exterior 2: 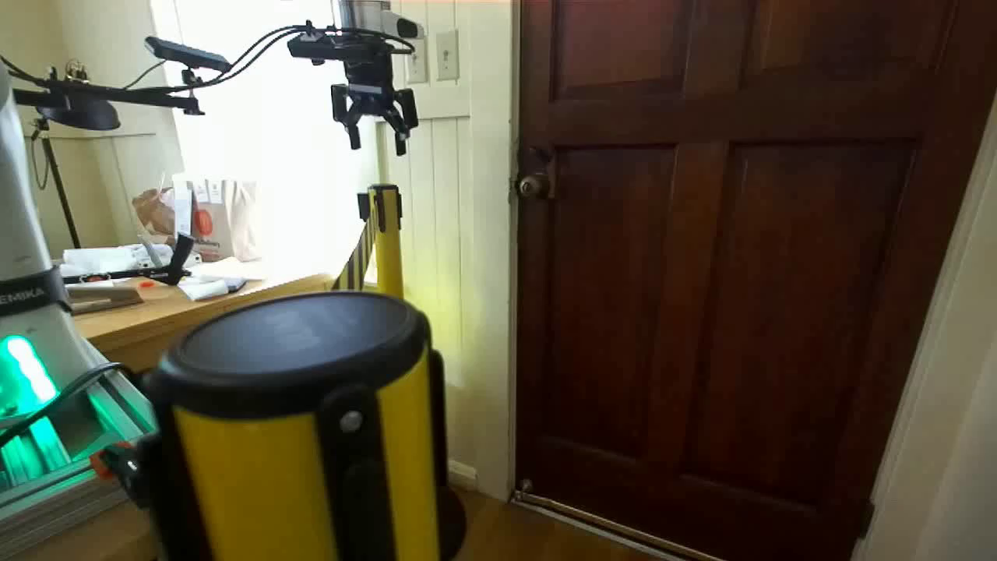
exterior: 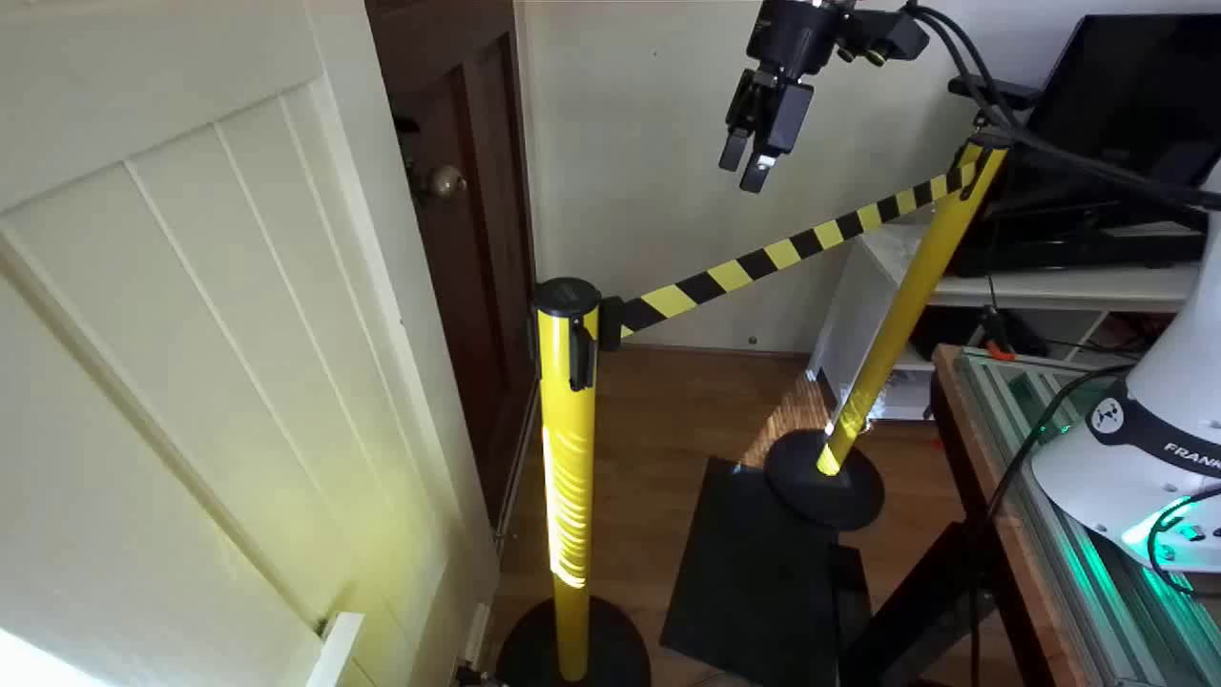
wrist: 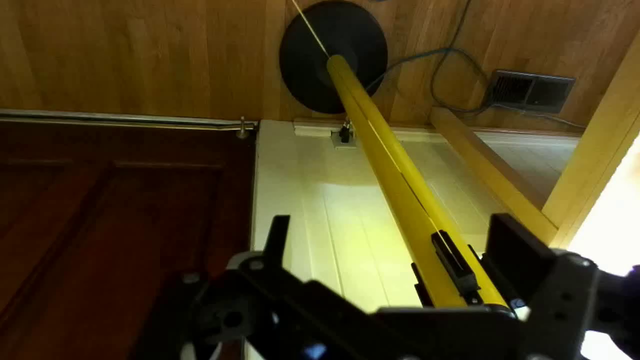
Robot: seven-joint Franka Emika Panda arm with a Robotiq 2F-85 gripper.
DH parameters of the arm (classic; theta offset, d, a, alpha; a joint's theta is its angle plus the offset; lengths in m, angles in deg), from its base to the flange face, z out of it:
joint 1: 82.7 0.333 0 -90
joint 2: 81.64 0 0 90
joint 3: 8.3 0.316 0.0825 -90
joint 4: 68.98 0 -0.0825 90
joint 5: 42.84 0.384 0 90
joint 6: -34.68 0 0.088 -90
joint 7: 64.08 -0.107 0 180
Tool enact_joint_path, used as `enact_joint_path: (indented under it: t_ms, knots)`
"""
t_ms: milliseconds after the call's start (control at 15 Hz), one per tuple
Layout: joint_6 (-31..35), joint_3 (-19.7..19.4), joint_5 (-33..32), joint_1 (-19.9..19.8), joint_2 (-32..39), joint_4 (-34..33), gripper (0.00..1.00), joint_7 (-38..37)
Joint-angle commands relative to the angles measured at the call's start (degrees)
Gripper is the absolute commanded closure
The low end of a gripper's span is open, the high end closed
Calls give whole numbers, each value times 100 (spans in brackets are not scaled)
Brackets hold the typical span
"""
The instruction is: Flip down the right switch
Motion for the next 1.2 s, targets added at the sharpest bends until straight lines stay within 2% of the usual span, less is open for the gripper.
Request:
enact_joint_path:
  t_ms: [0, 267, 400, 600, 733, 1000, 1133]
  knots:
    - [-24, 190, 82, -198, 21, -11, 0, 56]
    - [-24, 190, 82, -198, 21, -11, 0, 56]
    - [28, 218, 238, -134, 172, -248, 0, 21]
    - [-129, 262, 822, 10, 411, -891, 0, -6]
    - [-114, 399, 972, -8, 605, -1414, 0, -130]
    - [-272, 710, 1167, -35, 1034, -2506, 0, -608]
    - [-195, 913, 1061, -61, 1334, -3073, 0, -953]
